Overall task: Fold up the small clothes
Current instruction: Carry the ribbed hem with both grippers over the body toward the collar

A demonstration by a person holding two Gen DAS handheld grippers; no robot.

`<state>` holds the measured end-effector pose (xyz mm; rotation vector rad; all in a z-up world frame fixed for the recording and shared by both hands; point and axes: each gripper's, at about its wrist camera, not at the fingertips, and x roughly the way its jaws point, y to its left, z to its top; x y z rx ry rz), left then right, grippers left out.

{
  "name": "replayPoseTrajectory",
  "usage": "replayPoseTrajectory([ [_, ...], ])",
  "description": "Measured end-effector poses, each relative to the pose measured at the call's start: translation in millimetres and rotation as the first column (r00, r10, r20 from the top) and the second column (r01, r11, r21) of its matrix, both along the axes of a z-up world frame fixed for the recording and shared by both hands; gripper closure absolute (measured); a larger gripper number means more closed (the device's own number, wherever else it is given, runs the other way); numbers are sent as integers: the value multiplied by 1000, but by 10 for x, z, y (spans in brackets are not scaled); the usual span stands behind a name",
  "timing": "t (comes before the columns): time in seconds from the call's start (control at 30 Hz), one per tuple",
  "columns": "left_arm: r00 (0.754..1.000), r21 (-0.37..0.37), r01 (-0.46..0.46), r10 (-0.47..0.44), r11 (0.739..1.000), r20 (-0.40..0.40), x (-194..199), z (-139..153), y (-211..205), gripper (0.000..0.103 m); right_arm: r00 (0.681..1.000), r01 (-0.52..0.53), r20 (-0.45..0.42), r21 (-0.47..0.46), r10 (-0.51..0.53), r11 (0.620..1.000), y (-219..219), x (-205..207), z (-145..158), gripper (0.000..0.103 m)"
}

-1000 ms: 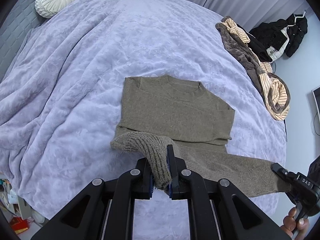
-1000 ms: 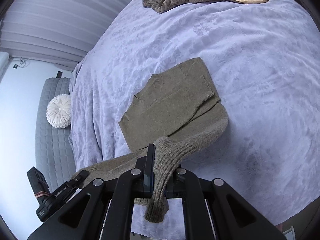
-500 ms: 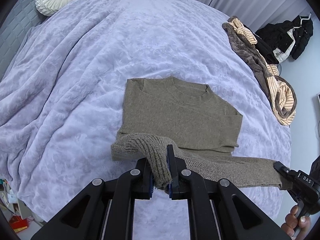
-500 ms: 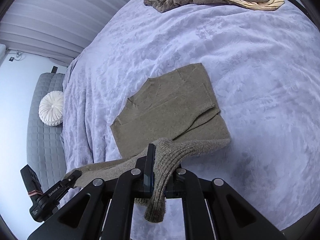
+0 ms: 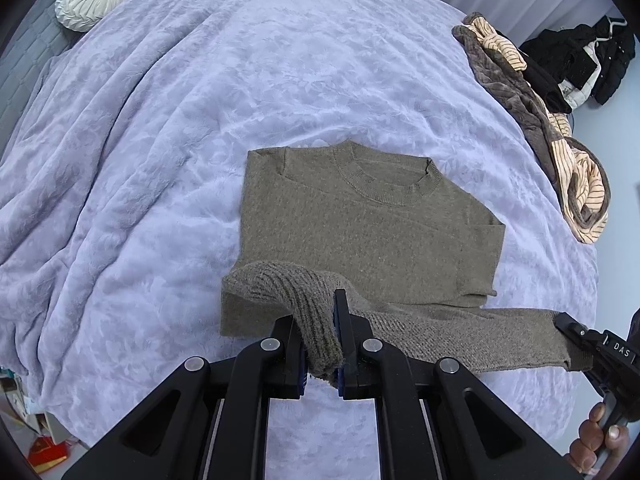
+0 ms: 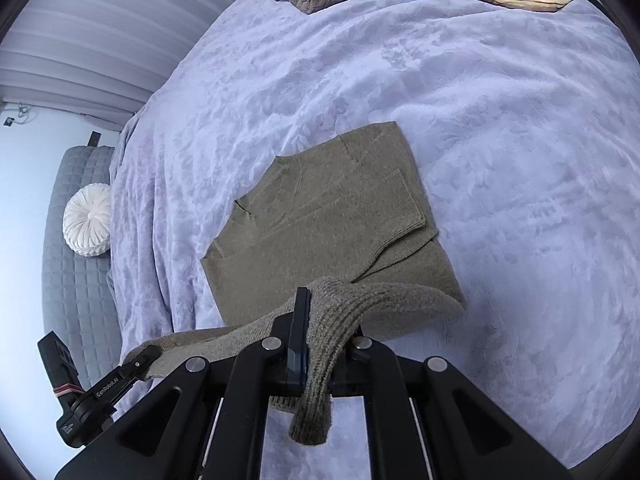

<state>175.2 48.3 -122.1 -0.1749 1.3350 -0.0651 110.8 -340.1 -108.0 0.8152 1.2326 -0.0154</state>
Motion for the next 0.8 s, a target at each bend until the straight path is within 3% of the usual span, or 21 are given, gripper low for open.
replayPoseTrajectory([
  [0.8, 995, 24, -9, 12, 1000, -101, 410, -553, -25, 92, 996, -11, -84, 3, 11, 1000, 12, 472, -534, 97],
])
